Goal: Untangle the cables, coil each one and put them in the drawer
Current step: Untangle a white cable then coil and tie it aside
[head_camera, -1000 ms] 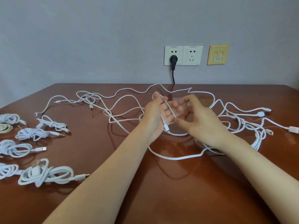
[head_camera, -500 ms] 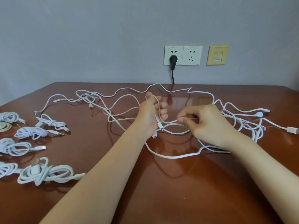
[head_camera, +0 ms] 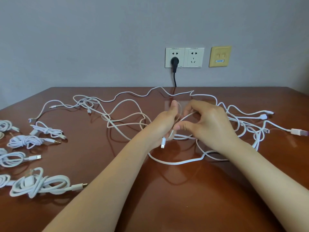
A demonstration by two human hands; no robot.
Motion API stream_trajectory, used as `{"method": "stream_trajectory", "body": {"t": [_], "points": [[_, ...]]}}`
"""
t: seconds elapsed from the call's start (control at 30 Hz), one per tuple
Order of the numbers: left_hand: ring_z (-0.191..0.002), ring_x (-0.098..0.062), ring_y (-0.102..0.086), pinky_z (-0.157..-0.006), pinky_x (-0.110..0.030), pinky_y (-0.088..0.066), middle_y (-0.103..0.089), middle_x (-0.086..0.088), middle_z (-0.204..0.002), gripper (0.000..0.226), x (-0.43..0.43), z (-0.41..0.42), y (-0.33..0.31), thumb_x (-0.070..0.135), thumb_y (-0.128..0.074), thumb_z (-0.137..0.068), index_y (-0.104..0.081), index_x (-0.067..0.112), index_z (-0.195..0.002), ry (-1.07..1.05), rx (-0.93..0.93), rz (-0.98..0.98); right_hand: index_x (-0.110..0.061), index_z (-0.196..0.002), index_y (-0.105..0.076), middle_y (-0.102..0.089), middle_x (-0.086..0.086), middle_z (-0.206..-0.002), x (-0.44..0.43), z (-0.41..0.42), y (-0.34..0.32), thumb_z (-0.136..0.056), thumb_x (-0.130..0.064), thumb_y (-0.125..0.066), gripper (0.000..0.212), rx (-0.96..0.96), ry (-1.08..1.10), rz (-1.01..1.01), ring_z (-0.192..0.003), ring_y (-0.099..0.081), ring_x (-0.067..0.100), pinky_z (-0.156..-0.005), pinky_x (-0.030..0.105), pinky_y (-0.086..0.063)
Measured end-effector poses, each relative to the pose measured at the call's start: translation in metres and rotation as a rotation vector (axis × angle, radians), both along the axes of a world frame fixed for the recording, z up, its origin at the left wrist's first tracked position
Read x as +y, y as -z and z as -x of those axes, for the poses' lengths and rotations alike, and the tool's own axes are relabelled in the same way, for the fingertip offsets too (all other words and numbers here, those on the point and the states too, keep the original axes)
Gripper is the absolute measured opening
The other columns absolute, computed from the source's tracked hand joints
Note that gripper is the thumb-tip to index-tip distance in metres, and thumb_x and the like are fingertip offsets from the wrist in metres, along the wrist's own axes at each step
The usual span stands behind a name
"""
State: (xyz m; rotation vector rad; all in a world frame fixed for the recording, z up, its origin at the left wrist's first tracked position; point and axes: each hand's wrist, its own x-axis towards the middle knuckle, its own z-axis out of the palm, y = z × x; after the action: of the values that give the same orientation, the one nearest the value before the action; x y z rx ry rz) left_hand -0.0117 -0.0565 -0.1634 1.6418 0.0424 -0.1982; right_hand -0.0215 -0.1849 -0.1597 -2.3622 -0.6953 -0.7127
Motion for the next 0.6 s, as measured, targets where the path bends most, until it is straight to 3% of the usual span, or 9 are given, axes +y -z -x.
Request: {"method": "stream_trajectory", "body": {"t": [0.07,0.13,0.2,0.3,0.37,0.43,0.5,0.6], "points": [[-0.03,-0.004,-0.019,-0.035,-0.008,-0.013,-0.035,0.002,-0.046,0.065,-0.002,0.003,0.002,0.066,-0.011,-0.09,-0.062,0.028,-0.077,0.141,0.02,0.027,-0.014,-0.08,-0.06,-0.041,-0.012,-0.069,0.003,-0.003,0.003,-0.075,-0.018,-0.066,0.008,0.002,-0.117,-0.051,-0.067,-0.045,-0.002,-0.06,0.012,-0.033],[-0.031,-0.003,-0.018,-0.037,-0.006,-0.012,-0.041,0.0,-0.051,0.078,-0.004,0.007,0.002,0.072,-0.001,-0.083,-0.058,0.02,-0.071,0.267,0.042,-0.002,-0.017,-0.078,-0.059,-0.04,-0.012,-0.072,0.002,-0.006,0.002,-0.081,-0.003,-0.054,0.015,-0.031,-0.119,-0.162,-0.069,-0.044,-0.009,-0.063,0.005,-0.033],[-0.031,-0.002,-0.017,-0.034,-0.007,-0.013,-0.036,0.002,-0.05,0.08,-0.007,0.012,0.001,0.076,-0.002,-0.077,-0.051,0.014,-0.069,0.359,0.038,-0.027,-0.026,-0.074,-0.056,-0.05,-0.008,-0.073,-0.003,-0.009,-0.004,-0.089,0.001,-0.05,0.031,0.101,-0.11,-0.307,-0.061,-0.048,-0.005,-0.056,0.005,-0.036],[-0.033,-0.001,-0.017,-0.034,-0.008,-0.013,-0.029,0.007,-0.047,0.072,-0.013,0.018,0.0,0.078,-0.014,-0.061,-0.047,0.014,-0.072,0.491,0.001,-0.056,-0.022,-0.068,-0.059,-0.056,-0.01,-0.051,-0.007,-0.005,-0.012,-0.086,0.003,-0.045,0.034,0.385,-0.121,-0.413,-0.037,-0.049,0.005,-0.033,0.014,-0.035],[-0.033,0.001,-0.016,-0.032,-0.009,-0.012,-0.031,0.009,-0.045,0.076,-0.013,0.018,-0.001,0.079,-0.016,-0.053,-0.047,0.014,-0.074,0.578,0.022,-0.083,-0.017,-0.065,-0.059,-0.056,-0.005,-0.05,-0.006,-0.005,-0.012,-0.08,0.002,-0.047,0.027,0.425,-0.07,-0.401,-0.03,-0.047,0.006,-0.029,0.014,-0.031],[-0.033,0.002,-0.016,-0.031,-0.011,-0.01,-0.033,0.009,-0.046,0.081,-0.011,0.018,-0.002,0.082,-0.019,-0.048,-0.049,0.012,-0.077,0.63,0.055,-0.071,-0.016,-0.062,-0.059,-0.06,0.004,-0.056,-0.004,-0.008,-0.011,-0.079,0.0,-0.05,0.025,0.412,-0.015,-0.373,-0.037,-0.052,0.015,-0.029,0.015,-0.033],[-0.035,0.001,-0.016,-0.034,-0.012,-0.009,-0.034,0.009,-0.049,0.072,-0.009,0.018,-0.001,0.077,-0.024,-0.063,-0.05,0.013,-0.081,0.641,0.06,-0.066,-0.017,-0.06,-0.059,-0.058,-0.003,-0.048,-0.005,-0.014,-0.01,-0.079,0.0,-0.051,0.027,0.422,0.042,-0.378,-0.038,-0.052,0.014,-0.031,0.013,-0.035],[-0.036,0.0,-0.018,-0.035,-0.012,-0.012,-0.034,0.009,-0.048,0.039,-0.01,0.019,-0.001,0.048,-0.035,-0.094,-0.048,0.015,-0.079,0.588,0.034,-0.065,-0.017,-0.06,-0.059,-0.052,-0.01,-0.04,-0.01,-0.02,-0.008,-0.08,0.003,-0.048,0.03,0.423,0.118,-0.388,-0.033,-0.047,0.003,-0.033,0.011,-0.034]]}}
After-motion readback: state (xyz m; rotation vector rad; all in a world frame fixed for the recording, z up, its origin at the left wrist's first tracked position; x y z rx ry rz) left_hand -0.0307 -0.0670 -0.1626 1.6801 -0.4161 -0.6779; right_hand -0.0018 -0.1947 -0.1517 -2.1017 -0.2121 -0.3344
